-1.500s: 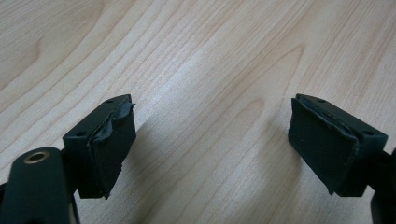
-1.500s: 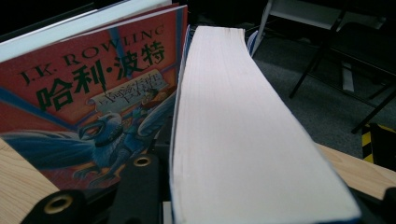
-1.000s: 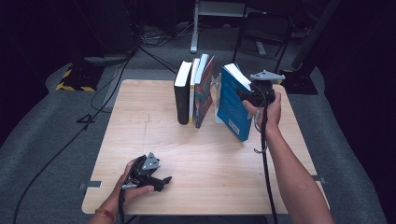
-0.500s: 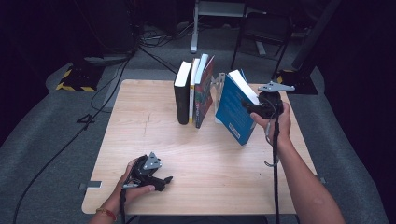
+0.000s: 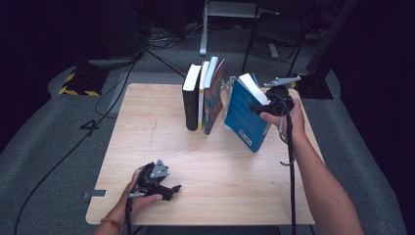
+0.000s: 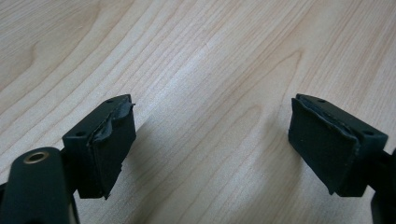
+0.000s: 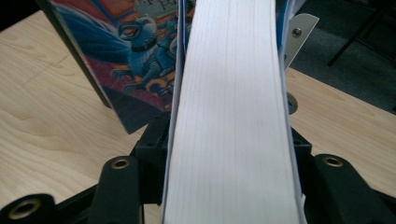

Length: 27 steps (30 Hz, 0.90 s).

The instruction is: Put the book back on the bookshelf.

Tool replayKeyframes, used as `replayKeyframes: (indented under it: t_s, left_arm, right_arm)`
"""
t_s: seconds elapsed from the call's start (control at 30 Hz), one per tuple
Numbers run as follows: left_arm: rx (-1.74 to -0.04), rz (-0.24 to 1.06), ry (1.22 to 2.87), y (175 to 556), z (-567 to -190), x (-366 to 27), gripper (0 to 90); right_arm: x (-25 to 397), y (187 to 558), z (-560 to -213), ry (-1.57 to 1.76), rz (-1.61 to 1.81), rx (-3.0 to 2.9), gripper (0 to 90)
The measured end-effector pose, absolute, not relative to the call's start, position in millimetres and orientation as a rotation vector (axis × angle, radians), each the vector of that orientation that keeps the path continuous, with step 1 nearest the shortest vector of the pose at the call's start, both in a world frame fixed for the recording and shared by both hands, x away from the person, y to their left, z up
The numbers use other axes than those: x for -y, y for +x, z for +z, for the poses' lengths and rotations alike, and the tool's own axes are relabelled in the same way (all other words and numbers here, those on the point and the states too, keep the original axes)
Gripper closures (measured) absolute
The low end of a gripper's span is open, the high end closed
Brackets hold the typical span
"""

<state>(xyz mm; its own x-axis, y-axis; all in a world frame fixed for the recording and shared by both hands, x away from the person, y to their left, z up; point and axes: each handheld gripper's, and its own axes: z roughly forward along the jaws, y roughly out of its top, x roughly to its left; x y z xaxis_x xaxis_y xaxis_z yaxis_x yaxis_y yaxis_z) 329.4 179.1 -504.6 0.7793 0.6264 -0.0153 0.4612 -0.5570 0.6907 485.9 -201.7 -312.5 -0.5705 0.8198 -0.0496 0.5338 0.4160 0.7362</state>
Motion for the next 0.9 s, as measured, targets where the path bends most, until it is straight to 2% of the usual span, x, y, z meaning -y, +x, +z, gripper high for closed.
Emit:
replayKeyframes:
  t_s: [0.1, 0.17, 0.9]
  left_arm:
    - [-0.804, 0.302, 2.261, 329.4, -504.7, -179.1, 15.2]
    - [-0.801, 0.303, 2.263, 329.5, -504.6, -179.2, 15.1]
    - [-0.788, 0.297, 2.269, 329.7, -504.4, -179.1, 15.2]
  right_arm:
    - [199.5, 490.8, -311.3, 1.177, 0.943, -2.257, 58.4]
    - [198.3, 492.4, -309.4, 1.176, 0.918, -2.26, 59.7]
    - [182.1, 518.6, -284.9, 1.233, 0.902, -2.166, 60.3]
